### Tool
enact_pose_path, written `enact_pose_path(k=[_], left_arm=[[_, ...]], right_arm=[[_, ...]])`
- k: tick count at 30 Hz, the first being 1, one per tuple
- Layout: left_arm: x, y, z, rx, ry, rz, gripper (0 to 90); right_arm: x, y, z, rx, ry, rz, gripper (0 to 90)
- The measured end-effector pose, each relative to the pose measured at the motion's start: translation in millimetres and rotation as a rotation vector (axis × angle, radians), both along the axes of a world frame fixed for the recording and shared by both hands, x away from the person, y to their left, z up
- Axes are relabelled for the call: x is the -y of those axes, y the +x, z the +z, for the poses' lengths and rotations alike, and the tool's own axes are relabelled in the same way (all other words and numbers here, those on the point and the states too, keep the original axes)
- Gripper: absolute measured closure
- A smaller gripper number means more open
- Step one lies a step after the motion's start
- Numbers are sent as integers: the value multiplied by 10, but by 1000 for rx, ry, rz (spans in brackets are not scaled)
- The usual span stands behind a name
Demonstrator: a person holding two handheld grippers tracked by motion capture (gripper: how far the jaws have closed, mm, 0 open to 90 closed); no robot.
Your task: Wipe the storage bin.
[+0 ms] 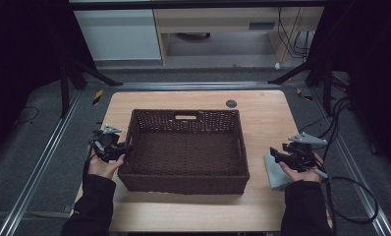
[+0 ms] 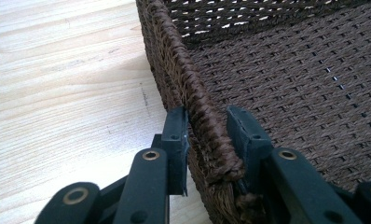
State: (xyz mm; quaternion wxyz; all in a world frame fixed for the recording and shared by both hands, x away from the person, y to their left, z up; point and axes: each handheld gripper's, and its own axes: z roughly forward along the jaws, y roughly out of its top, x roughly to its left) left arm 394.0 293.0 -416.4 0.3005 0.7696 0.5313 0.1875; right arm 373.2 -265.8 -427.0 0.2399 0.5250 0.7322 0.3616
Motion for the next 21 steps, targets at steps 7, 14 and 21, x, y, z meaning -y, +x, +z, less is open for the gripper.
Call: enact_pose_path(k=[7,14,21], left_arm=[[-14,1,2,-2,-3,4,691],[-31,9,7,-6,0,7,694],[-36,26,17,-17,1,8,697]], right_arm=[[137,-106,-182,-46,-21,-24,474],[137,-178,-357,-104,-26,-7,482],[94,-181,-441,-146,-30,11,547]])
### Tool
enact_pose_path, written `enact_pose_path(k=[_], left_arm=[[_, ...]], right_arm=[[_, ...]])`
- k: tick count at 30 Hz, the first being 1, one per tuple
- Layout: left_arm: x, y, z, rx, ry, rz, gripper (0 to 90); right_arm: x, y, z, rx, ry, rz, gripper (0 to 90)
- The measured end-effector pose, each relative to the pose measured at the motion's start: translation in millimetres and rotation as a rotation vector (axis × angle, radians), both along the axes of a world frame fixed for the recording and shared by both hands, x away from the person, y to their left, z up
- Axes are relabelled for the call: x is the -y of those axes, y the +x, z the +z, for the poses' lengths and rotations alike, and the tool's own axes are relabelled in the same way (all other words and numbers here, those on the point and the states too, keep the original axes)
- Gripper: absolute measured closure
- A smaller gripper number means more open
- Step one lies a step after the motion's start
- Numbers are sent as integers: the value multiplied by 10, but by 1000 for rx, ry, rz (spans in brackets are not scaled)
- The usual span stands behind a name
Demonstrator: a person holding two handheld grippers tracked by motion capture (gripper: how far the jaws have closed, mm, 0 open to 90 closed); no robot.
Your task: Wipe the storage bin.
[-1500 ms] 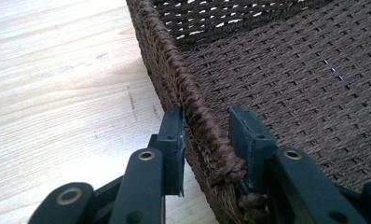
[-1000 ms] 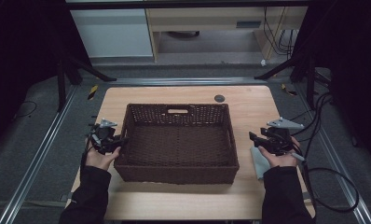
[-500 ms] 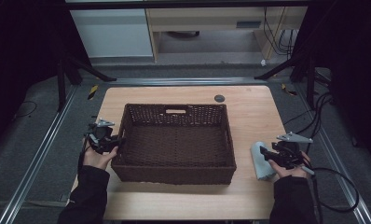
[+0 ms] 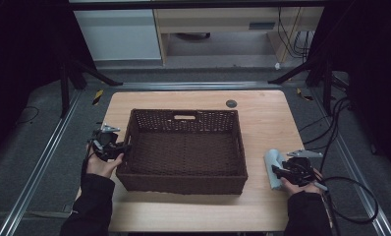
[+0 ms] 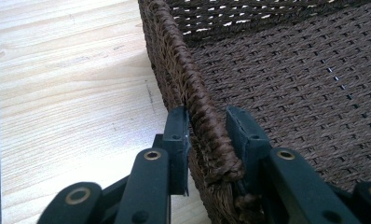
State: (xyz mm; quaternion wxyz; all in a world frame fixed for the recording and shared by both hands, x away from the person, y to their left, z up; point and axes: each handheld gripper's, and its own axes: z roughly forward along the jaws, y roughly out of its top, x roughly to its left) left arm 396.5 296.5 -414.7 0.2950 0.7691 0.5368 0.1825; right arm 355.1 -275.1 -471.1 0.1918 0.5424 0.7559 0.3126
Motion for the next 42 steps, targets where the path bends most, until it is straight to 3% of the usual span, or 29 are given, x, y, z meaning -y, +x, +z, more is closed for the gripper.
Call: enact_pose_path(k=[5,9,15,27,42], left_arm=[[-5,6,-2,0,-3,-2,697],[-7,7,-2,-1,-5,-2,697],[-7,12,4,-1,-5,-7,698],[27,13,22,-7,14,-5,705],[85,82,24,-13,43,-36,708]], right_arm=[[-41,35,-81,-62,-23,27,714],[-37,58,-54,-71,-16,26,810],[-73,125,50,-33,-8,46,816],[-301,422,279,66,24,104,810],[-591,905,325,101,30,150,812]])
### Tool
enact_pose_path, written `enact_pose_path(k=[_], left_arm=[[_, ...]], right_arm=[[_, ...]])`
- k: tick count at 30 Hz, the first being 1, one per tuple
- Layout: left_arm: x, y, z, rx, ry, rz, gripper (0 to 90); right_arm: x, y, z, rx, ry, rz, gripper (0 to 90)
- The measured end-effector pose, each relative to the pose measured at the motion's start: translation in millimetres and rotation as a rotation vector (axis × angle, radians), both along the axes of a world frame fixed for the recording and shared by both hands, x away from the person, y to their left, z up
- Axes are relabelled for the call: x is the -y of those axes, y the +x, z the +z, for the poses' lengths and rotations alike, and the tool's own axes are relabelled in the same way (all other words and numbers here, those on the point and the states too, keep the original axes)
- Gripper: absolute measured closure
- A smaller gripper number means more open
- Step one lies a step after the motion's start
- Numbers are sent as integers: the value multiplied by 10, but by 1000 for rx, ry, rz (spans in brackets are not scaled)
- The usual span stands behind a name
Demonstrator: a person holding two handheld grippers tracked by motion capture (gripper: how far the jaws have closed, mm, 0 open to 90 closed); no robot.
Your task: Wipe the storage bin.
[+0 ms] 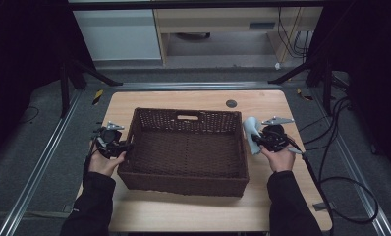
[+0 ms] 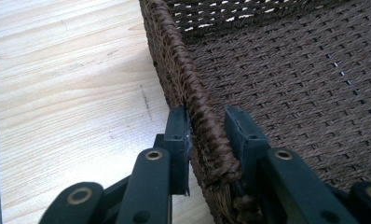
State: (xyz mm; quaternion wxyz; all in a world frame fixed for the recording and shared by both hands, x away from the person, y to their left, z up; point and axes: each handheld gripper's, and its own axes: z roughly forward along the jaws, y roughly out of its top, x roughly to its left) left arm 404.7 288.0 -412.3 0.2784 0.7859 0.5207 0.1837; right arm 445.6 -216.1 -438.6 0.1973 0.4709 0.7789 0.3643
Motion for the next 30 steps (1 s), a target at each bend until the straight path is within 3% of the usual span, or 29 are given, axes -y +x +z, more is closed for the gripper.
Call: enact_pose_path(k=[5,7,10,13,16,20,27,30], left_arm=[[-5,1,-4,-1,-3,0,709],[-6,3,-4,-1,-3,0,709],[-6,3,-5,-1,-4,1,709],[-9,3,-6,-3,-8,2,709],[-14,3,-8,-4,-14,5,708],[-12,4,-7,-5,-13,6,708],[-5,7,-1,-9,-4,4,709],[-4,7,-1,-9,-4,5,709]], right_arm=[[-100,105,-3,5,7,27,814],[-124,116,50,30,8,38,815],[-104,135,176,70,55,31,818],[-104,161,218,71,56,41,822],[-126,166,153,47,24,64,823],[-158,154,-25,-1,23,86,825],[-197,168,-358,-119,-12,112,825],[-218,171,-334,-114,0,123,825]])
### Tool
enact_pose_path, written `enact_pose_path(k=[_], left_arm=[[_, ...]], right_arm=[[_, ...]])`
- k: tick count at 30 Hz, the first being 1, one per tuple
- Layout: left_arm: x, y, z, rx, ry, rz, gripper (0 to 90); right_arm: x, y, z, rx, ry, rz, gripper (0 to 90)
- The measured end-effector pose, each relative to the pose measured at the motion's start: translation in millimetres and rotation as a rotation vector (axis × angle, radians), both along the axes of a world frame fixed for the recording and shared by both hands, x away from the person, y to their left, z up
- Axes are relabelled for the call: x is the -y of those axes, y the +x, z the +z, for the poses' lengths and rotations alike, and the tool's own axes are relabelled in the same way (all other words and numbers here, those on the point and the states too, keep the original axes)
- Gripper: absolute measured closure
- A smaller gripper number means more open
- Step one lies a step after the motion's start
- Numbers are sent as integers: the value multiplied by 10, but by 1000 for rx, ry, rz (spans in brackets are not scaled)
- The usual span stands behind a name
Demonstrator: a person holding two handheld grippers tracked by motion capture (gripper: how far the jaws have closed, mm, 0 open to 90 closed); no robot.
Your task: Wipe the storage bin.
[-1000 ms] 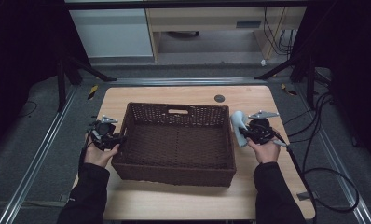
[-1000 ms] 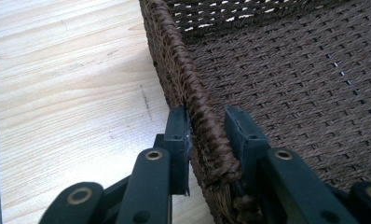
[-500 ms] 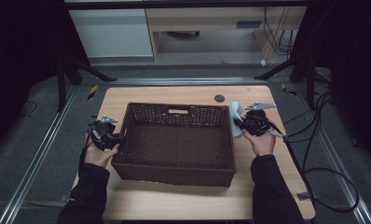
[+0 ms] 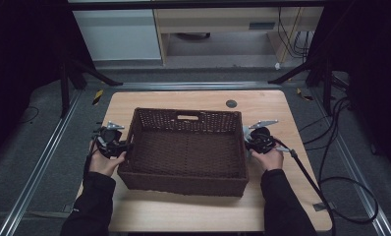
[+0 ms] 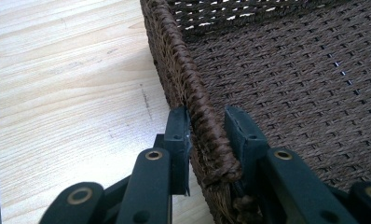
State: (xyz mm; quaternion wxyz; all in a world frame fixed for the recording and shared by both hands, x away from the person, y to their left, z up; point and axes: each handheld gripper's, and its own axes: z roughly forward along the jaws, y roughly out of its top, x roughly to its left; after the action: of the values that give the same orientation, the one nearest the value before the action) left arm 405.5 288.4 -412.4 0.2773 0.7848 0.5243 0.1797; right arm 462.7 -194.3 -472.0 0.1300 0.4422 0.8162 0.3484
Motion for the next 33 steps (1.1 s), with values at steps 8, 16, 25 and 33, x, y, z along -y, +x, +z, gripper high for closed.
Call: enact_pose_path(k=[8,16,25,33], left_arm=[[42,12,0,4,9,14,717],[61,60,-6,4,-6,19,717],[77,67,3,20,3,5,696],[41,-44,91,70,-14,-25,578]], right_arm=[[94,-51,512,142,82,-6,826],[109,-48,415,108,41,14,827],[74,-54,-61,-25,-12,24,826],[147,-178,314,99,31,23,824]])
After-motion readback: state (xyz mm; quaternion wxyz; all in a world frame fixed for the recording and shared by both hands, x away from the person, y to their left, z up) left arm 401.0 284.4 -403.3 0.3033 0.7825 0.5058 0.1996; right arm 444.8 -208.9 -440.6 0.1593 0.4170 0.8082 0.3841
